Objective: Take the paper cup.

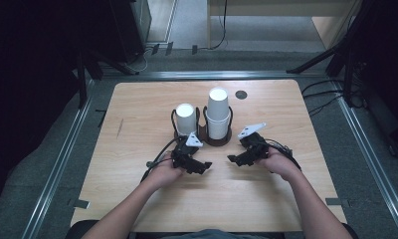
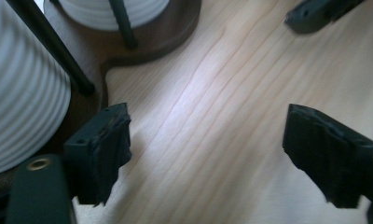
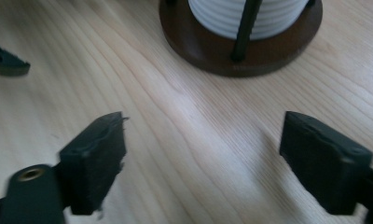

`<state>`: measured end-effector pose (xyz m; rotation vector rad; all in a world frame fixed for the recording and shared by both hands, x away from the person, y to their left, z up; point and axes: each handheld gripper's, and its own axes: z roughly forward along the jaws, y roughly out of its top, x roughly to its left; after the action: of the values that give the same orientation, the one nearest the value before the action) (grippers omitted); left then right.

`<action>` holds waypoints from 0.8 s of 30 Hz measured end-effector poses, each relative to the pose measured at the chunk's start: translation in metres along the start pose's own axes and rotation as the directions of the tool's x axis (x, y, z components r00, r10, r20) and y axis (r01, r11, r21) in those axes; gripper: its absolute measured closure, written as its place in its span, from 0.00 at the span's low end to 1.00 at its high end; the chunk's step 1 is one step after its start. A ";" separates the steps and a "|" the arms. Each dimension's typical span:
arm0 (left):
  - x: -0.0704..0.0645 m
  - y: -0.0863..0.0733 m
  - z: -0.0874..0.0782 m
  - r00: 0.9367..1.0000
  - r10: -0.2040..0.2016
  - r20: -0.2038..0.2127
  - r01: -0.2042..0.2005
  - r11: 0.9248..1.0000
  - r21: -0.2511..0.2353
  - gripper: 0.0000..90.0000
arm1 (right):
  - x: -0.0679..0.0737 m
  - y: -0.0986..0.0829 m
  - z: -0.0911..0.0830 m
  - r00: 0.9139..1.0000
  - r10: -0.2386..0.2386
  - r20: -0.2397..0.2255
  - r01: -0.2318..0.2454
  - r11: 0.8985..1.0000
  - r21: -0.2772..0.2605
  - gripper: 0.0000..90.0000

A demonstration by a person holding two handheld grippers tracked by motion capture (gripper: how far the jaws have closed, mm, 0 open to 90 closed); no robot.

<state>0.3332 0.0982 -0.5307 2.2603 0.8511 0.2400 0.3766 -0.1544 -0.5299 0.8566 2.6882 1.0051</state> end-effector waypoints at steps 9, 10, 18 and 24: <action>0.005 0.019 -0.025 0.997 -0.064 0.035 0.066 0.996 -0.062 0.15 | -0.001 0.014 -0.021 0.997 0.069 0.037 -0.067 0.995 -0.075 0.15; 0.007 0.019 -0.031 0.996 -0.024 0.082 0.029 0.998 -0.054 0.14 | -0.001 0.016 -0.025 0.996 0.067 0.051 -0.063 0.995 -0.078 0.15; 0.005 0.027 -0.043 0.999 -0.021 0.045 0.025 0.996 -0.080 0.29 | 0.005 0.020 -0.038 1.000 -0.001 0.023 0.004 0.992 -0.123 0.23; 0.005 0.030 -0.045 0.998 -0.018 0.060 0.023 0.995 -0.093 0.51 | 0.004 0.023 -0.045 1.000 0.016 -0.009 -0.016 0.994 -0.113 0.41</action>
<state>0.3349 0.1098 -0.4782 2.1604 0.8151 0.1990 0.3694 -0.1634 -0.4800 0.8553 2.6062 1.1539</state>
